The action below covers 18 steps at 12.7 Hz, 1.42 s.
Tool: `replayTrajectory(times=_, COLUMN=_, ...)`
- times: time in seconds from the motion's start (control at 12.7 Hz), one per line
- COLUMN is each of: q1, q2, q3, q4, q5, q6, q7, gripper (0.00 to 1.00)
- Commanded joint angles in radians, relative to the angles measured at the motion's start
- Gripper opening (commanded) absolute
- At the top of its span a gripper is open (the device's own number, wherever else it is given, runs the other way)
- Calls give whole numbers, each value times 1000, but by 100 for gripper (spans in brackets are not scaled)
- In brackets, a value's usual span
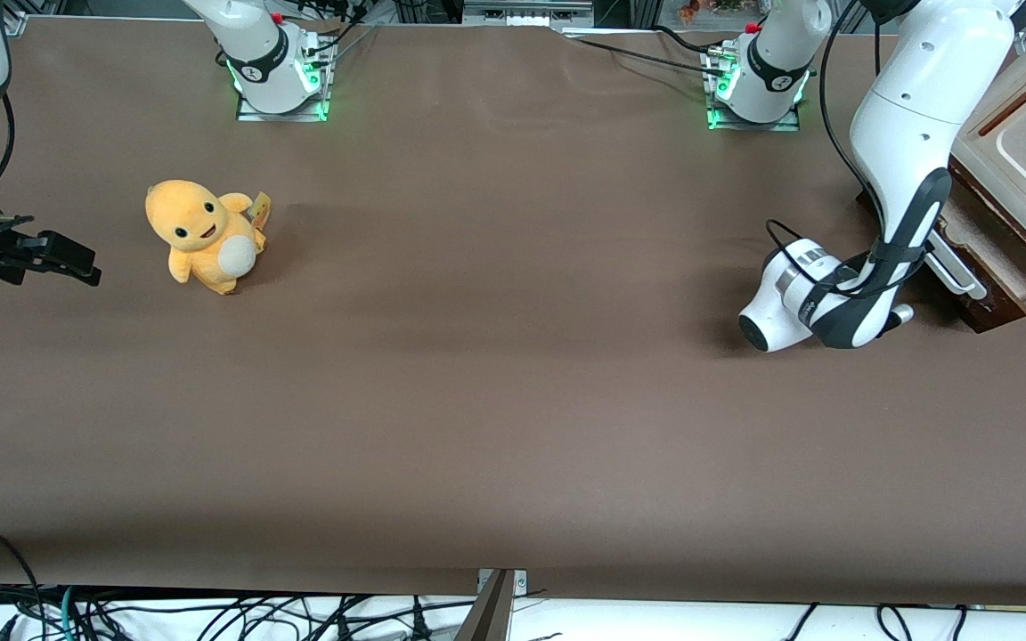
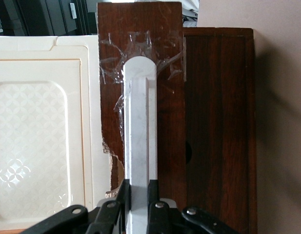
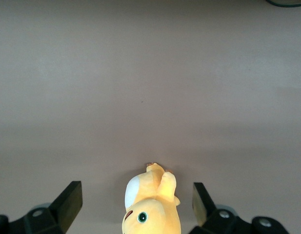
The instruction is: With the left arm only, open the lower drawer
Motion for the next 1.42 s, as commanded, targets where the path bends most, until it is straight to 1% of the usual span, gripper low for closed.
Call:
replayTrajectory(times=0.0, q1=-23, q2=29, q3=2, q4=60, q5=-59, q6=-32, q7=10, gripper=4)
replayTrajectory(times=0.39, q1=-37, q2=39, q3=2, q4=77, q5=-62, q6=-32, q7=12, gripper=4)
replayTrajectory(times=0.63, q1=-57, q2=43, q3=4, q4=83, q5=-80, q6=-32, q7=12, gripper=4)
replayTrajectory(times=1.34, q1=-71, q2=42, q3=2, q4=85, q5=-99, q6=-35, q7=10, gripper=4)
